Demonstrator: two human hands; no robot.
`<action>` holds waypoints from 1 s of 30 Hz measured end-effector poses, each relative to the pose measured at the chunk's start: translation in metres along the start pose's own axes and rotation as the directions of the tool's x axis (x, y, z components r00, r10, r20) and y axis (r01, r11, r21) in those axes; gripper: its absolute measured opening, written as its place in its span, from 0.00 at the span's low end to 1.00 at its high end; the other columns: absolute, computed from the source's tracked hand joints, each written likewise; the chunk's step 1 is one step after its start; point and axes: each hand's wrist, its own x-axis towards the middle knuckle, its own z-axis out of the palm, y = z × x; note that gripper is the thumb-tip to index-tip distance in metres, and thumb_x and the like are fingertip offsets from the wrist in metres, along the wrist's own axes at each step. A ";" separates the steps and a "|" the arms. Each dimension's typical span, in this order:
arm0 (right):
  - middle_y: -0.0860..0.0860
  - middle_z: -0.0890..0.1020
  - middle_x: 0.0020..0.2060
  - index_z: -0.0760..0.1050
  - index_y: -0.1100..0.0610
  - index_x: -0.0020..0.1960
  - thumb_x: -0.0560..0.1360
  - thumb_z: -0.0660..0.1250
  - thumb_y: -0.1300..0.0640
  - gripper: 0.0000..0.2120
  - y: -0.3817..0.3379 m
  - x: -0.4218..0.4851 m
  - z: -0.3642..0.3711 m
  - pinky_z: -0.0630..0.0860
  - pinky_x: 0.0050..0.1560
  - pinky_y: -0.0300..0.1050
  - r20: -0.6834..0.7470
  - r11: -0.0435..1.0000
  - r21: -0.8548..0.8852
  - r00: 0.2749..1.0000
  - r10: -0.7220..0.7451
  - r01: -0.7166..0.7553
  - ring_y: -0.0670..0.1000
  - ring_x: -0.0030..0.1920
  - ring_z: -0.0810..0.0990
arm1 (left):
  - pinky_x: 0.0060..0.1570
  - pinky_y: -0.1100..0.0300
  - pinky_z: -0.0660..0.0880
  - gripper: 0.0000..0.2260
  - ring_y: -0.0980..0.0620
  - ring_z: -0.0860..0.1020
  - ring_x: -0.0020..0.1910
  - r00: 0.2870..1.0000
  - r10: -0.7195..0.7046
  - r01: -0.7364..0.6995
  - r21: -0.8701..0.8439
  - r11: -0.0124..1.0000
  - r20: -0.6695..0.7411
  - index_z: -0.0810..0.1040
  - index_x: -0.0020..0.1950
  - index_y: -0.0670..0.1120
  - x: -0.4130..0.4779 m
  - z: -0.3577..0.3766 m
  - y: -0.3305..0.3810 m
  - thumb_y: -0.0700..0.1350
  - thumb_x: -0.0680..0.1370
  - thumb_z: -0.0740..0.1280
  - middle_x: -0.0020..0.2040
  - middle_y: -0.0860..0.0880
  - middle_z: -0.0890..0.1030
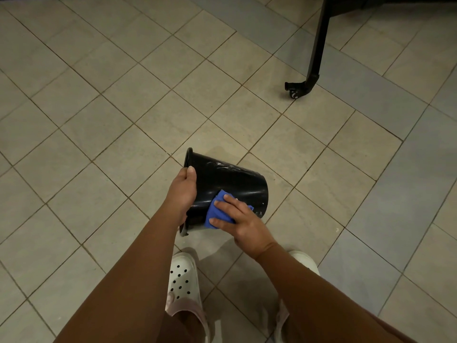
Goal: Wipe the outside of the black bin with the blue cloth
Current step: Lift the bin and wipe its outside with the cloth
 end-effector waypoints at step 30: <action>0.54 0.63 0.72 0.62 0.45 0.71 0.77 0.57 0.51 0.22 0.027 -0.016 0.005 0.58 0.68 0.54 -0.198 0.862 0.156 0.839 0.506 -0.483 0.56 0.74 0.57 | 0.63 0.39 0.70 0.17 0.41 0.73 0.62 0.996 -0.072 0.076 -0.066 0.995 0.051 0.68 0.70 0.55 0.002 -0.005 -0.001 0.56 0.83 0.50 0.64 0.44 0.74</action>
